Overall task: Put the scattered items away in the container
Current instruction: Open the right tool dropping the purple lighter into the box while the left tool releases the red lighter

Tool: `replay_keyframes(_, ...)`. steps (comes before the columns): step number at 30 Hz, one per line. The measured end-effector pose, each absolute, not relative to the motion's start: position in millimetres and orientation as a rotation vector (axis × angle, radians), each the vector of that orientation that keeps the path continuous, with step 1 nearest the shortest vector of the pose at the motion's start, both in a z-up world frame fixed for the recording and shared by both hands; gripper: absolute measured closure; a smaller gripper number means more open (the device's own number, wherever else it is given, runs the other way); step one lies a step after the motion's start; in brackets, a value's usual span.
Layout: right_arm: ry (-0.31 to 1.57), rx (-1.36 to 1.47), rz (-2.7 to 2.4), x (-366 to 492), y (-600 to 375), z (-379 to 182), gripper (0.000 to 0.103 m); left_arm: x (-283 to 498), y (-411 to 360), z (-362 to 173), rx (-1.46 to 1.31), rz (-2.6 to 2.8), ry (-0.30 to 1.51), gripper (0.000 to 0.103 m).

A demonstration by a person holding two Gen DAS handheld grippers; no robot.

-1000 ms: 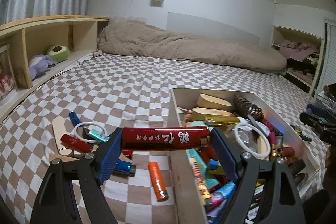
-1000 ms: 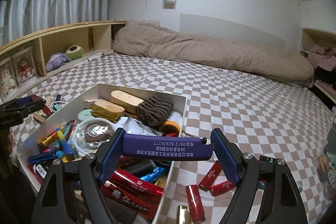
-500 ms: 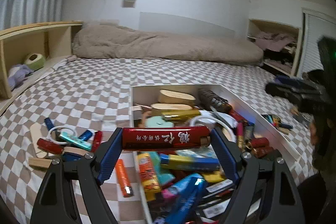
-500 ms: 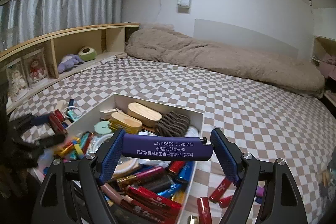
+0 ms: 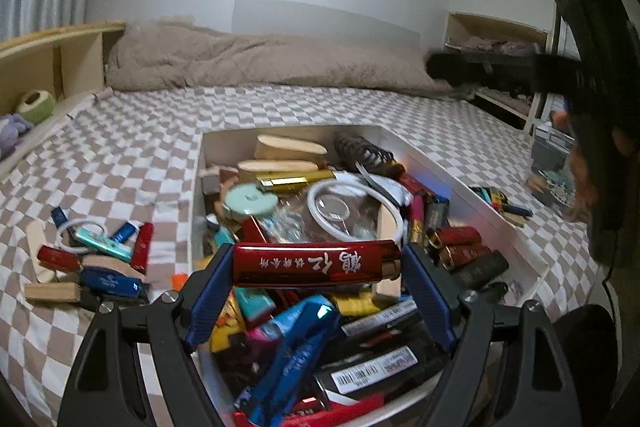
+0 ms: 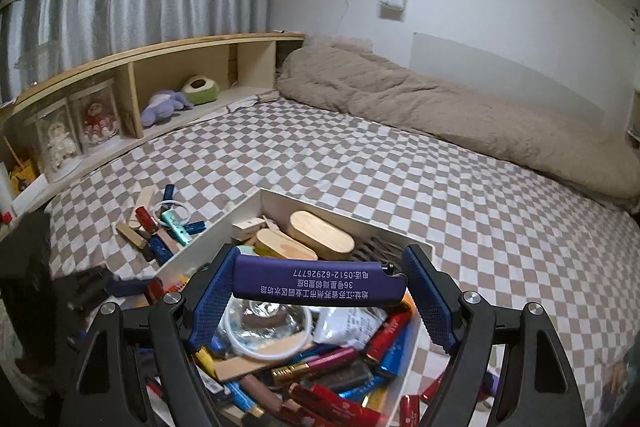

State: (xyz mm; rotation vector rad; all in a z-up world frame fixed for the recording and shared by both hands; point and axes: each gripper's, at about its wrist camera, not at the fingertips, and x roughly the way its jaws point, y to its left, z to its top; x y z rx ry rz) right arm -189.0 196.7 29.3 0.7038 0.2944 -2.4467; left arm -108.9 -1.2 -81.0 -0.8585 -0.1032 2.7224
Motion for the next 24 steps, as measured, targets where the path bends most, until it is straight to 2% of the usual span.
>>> replay_keyframes(19, 0.452, 0.789, -2.317, -220.7, 140.2, 16.2, 0.021, -112.2, -9.0, -87.4, -0.889, 2.686, -0.163, 0.018)
replay_keyframes(24, 0.593, 0.797, -2.244, -224.0, 125.7, 5.9, 0.021, -108.7, -16.6, -83.0, -0.861, 2.684, -0.214, 0.017)
